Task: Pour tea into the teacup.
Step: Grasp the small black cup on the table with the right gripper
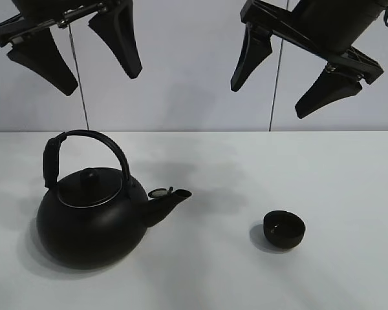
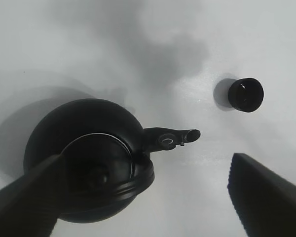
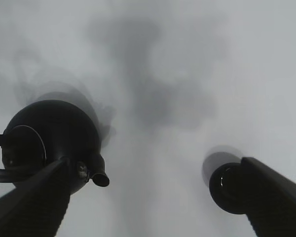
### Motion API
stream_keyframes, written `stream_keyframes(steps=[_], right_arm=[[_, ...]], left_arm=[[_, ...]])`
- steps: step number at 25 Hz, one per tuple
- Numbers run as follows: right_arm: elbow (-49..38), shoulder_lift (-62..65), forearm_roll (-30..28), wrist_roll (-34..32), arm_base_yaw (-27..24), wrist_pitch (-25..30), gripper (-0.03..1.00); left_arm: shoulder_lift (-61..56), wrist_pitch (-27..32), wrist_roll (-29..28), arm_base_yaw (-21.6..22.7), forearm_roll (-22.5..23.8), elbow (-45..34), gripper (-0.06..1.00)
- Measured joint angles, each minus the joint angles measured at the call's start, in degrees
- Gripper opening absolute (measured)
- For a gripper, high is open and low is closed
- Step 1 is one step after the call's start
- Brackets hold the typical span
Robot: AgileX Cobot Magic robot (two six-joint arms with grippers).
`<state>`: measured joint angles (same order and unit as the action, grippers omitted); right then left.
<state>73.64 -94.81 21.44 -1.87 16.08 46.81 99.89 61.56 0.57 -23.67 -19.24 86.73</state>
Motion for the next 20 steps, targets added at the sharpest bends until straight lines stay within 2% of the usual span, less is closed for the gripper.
stream_keyframes(steps=[5,8,11,15,20], right_arm=[[0.0,0.0,-2.4,2.4,0.0,0.8,0.64],[-1.5,0.0,-9.6,3.6,1.2,1.9,0.64],[-6.8,0.0,-16.5,3.4,3.9,1.6,0.64],[-13.6,0.0,-18.8,1.9,6.7,-3.5,0.64],[-15.9,-2.4,-20.0,0.8,6.8,-9.8,0.64]], left_arm=[[0.0,0.0,0.0,0.0,0.0,0.0,0.64],[0.0,-0.1,0.0,0.0,0.0,0.0,0.64],[0.0,-0.1,0.0,0.0,0.0,0.0,0.64],[0.0,-0.1,0.0,0.0,0.0,0.0,0.64],[0.0,-0.1,0.0,0.0,0.0,0.0,0.64]])
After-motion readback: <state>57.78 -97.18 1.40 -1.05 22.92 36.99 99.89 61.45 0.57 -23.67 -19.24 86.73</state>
